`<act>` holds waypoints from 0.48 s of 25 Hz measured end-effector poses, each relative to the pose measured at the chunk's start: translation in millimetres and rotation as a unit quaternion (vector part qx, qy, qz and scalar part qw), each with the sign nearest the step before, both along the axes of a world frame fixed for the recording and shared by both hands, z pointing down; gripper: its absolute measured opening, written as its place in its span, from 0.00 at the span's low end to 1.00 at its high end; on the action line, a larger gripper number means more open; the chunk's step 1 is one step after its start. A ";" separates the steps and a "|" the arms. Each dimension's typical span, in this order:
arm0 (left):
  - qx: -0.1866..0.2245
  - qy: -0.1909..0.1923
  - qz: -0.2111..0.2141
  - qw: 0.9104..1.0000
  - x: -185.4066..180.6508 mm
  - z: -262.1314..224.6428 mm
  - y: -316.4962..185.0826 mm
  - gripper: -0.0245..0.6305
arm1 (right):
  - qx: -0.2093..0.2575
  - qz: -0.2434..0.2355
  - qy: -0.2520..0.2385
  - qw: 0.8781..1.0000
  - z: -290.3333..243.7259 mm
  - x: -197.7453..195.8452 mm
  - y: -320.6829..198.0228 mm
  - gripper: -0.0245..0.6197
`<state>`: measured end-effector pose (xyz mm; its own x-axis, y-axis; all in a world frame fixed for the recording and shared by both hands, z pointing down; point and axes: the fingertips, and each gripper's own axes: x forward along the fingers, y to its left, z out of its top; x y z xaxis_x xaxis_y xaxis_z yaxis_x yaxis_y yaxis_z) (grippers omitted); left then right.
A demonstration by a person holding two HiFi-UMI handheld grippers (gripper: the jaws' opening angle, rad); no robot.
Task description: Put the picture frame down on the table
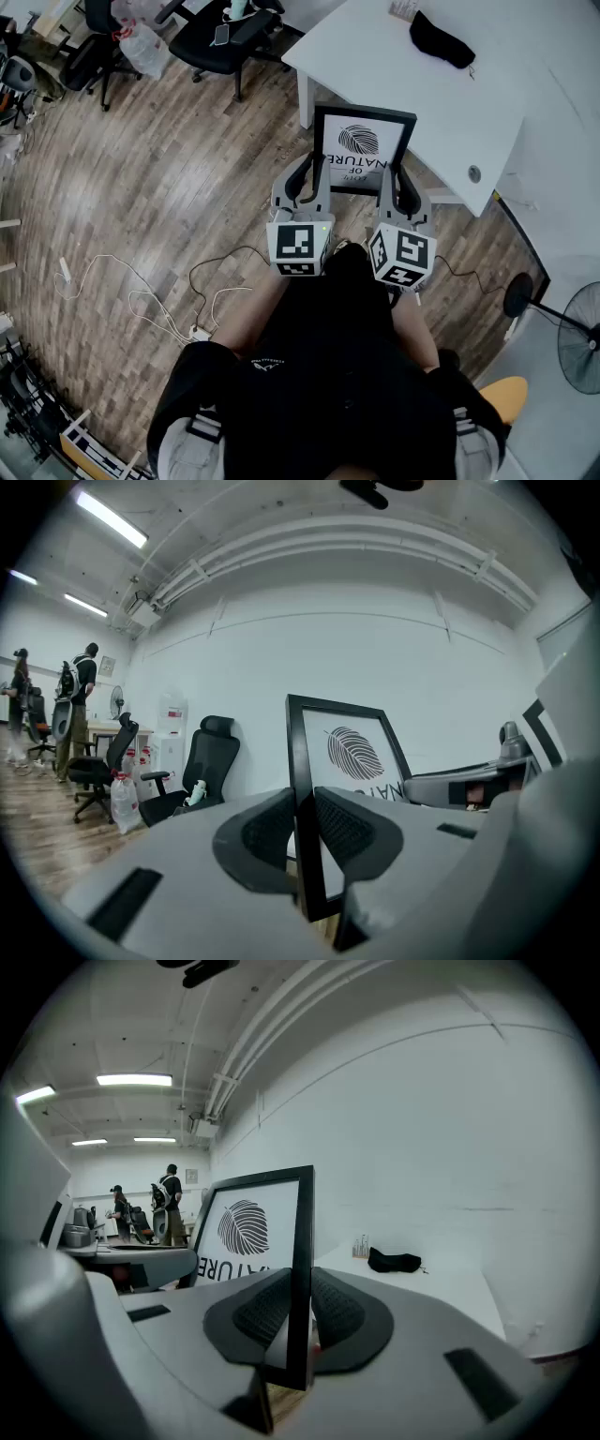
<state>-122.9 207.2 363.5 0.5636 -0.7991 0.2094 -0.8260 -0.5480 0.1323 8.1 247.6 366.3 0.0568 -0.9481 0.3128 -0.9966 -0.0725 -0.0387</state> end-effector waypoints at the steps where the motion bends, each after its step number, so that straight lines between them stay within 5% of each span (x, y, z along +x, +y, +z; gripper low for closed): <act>1: 0.007 0.004 0.000 1.000 2.0 -9.7 11.7 0.15 | 0.007 0.001 -0.001 1.000 -9.6 2.2 11.1 0.14; 12: 0.048 0.014 0.022 0.998 64.4 -54.6 201.5 0.15 | 0.061 0.024 -0.006 0.998 -57.3 64.6 205.2 0.14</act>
<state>-58.6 408.7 308.9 0.6032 -0.7891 0.1159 -0.7975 -0.5949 0.1005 72.7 452.8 309.0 0.0994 -0.9755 0.1961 -0.9916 -0.1135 -0.0616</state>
